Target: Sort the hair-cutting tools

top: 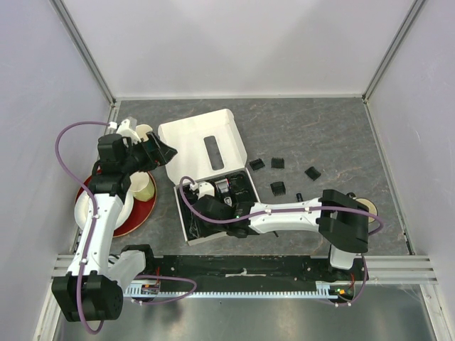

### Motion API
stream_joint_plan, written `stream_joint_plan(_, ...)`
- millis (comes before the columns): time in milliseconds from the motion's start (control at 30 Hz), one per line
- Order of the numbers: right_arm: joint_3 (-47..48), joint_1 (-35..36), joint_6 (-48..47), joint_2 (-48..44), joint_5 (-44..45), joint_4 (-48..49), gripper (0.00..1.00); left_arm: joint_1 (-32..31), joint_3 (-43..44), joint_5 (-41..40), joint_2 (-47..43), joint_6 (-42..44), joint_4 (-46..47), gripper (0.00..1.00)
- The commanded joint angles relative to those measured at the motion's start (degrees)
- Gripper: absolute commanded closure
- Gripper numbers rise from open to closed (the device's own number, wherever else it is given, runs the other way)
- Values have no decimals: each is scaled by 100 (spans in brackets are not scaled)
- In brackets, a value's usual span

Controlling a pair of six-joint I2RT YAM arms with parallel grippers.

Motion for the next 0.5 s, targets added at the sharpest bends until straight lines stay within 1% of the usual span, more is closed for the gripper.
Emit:
stream_joint_plan(0,319,43,27,162,230,209,72,14,122,-50,2,215,7,9)
stream_joint_plan(167,415,52,-35,303,283,112,69,14,131,-32,2,223,7,9)
stream_joint_plan(200,433,60,-61,338,309,68,66,14,131,-24,2,215,7,9)
stream_joint_plan(367,547,87,-88,399,432,-90,57,13,131,-15,2,215,15,9)
stream_joint_plan(467,600,96,-123,391,511,-187,53,14,131,-15,2,215,15,9)
